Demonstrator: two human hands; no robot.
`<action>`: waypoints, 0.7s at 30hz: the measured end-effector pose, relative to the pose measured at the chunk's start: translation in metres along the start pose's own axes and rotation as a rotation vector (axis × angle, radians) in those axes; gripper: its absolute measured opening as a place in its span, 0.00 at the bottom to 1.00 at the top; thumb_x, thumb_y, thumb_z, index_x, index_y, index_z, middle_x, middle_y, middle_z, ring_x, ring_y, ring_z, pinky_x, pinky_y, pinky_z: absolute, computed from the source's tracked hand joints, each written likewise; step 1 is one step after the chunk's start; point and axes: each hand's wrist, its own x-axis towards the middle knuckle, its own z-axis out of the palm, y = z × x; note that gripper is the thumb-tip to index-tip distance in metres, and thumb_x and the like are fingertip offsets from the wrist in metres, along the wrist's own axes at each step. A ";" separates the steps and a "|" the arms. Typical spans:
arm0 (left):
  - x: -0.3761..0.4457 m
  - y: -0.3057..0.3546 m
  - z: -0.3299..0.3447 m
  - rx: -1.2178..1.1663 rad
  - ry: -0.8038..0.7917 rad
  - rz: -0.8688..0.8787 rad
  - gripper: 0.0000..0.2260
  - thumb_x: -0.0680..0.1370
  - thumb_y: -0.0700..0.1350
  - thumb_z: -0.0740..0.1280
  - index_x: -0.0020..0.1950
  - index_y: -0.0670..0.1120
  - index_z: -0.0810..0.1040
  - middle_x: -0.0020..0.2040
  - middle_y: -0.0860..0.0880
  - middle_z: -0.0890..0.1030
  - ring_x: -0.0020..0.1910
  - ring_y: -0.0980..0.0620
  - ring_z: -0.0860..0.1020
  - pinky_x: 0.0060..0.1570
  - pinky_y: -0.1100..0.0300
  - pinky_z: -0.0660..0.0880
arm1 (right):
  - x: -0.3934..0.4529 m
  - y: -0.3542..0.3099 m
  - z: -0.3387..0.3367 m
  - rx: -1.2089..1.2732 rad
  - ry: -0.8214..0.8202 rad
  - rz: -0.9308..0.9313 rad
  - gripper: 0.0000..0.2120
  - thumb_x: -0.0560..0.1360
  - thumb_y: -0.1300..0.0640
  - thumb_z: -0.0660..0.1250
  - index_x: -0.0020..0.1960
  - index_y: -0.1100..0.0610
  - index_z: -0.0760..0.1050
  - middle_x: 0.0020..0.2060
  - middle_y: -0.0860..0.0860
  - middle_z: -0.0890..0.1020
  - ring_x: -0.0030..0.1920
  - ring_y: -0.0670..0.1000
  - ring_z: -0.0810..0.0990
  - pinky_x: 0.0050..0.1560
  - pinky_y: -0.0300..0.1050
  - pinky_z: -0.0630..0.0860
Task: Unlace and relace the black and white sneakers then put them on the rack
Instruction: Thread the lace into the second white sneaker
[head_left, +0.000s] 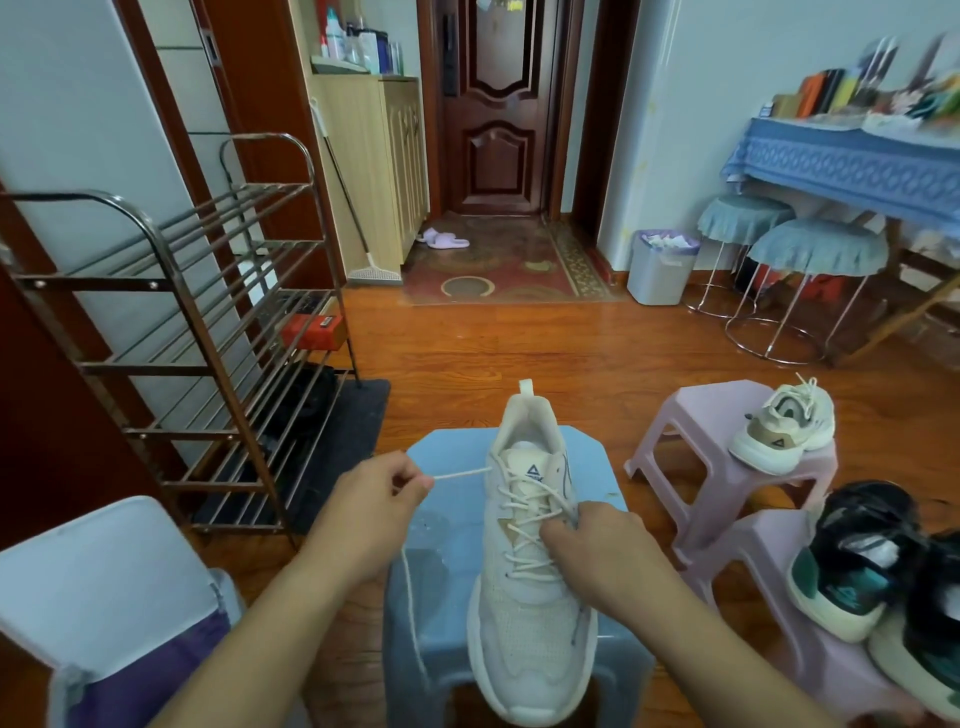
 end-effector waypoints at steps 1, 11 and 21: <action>-0.005 0.004 0.002 -0.009 -0.011 0.003 0.05 0.81 0.51 0.68 0.46 0.54 0.80 0.43 0.56 0.82 0.43 0.57 0.79 0.48 0.50 0.79 | 0.001 0.002 -0.001 0.006 -0.017 0.005 0.18 0.77 0.43 0.59 0.48 0.56 0.78 0.43 0.52 0.81 0.44 0.51 0.78 0.44 0.47 0.77; -0.058 0.086 0.025 -1.081 -0.332 -0.026 0.12 0.81 0.39 0.67 0.64 0.44 0.80 0.55 0.46 0.86 0.56 0.50 0.84 0.64 0.51 0.77 | -0.028 -0.008 -0.065 1.319 -0.355 -0.117 0.14 0.82 0.63 0.58 0.62 0.66 0.77 0.30 0.54 0.68 0.27 0.47 0.59 0.24 0.38 0.55; -0.052 0.095 0.005 -1.057 -0.607 -0.146 0.17 0.79 0.51 0.67 0.65 0.45 0.78 0.59 0.38 0.83 0.44 0.41 0.83 0.41 0.52 0.78 | -0.025 -0.013 -0.056 1.255 -0.048 -0.354 0.05 0.81 0.62 0.60 0.54 0.59 0.73 0.53 0.56 0.86 0.59 0.54 0.83 0.64 0.52 0.74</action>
